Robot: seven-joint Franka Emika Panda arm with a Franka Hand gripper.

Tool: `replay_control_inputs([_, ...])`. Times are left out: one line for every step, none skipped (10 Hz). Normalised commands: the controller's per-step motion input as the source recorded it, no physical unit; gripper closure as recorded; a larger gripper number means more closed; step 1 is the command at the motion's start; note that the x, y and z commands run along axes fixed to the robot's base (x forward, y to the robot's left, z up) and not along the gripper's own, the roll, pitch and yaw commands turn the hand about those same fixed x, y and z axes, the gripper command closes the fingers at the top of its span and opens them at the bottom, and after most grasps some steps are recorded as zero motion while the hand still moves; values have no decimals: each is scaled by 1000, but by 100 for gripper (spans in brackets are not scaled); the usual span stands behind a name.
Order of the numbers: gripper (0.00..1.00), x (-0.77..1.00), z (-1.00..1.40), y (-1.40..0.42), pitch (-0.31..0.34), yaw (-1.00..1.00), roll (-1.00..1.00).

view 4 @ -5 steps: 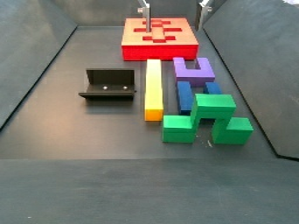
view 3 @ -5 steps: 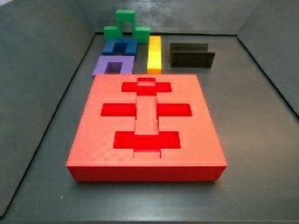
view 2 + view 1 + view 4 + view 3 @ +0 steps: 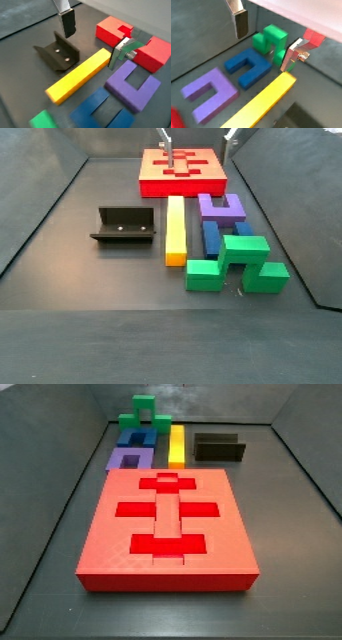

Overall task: Pick up the purple object. Move up. Place the purple object on the fixture. Regrasp the purple object. Move to above the board. Insert the purple object.
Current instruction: Pick up the purple object.

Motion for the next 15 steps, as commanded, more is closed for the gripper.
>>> replay_control_inputs([0, 0, -434, -929, -26, 171, -36])
replay_control_inputs([0, 0, -460, -937, -17, 146, -41])
replay_control_inputs([0, 0, -511, -891, -29, 69, -97])
replay_control_inputs([0, 0, -503, -874, -43, 77, -107])
replay_control_inputs([0, 0, -480, -837, -66, 83, -127])
replay_control_inputs([0, -117, -534, -726, -179, 9, -173])
replay_control_inputs([0, -134, -486, -543, -190, 0, -184])
replay_control_inputs([0, -160, -491, -466, -194, 0, -180])
replay_control_inputs([0, -226, -354, -34, -116, 0, -89])
replay_control_inputs([0, -129, -249, 0, -50, 0, 0])
replay_control_inputs([0, -77, -289, -9, -27, 0, 0])
replay_control_inputs([0, -14, -477, -86, -60, -80, 23])
replay_control_inputs([0, 0, -537, -134, -36, -254, 127])
replay_control_inputs([0, -34, -446, -86, 0, -303, 163])
replay_control_inputs([0, -31, -237, -37, 0, -257, 189])
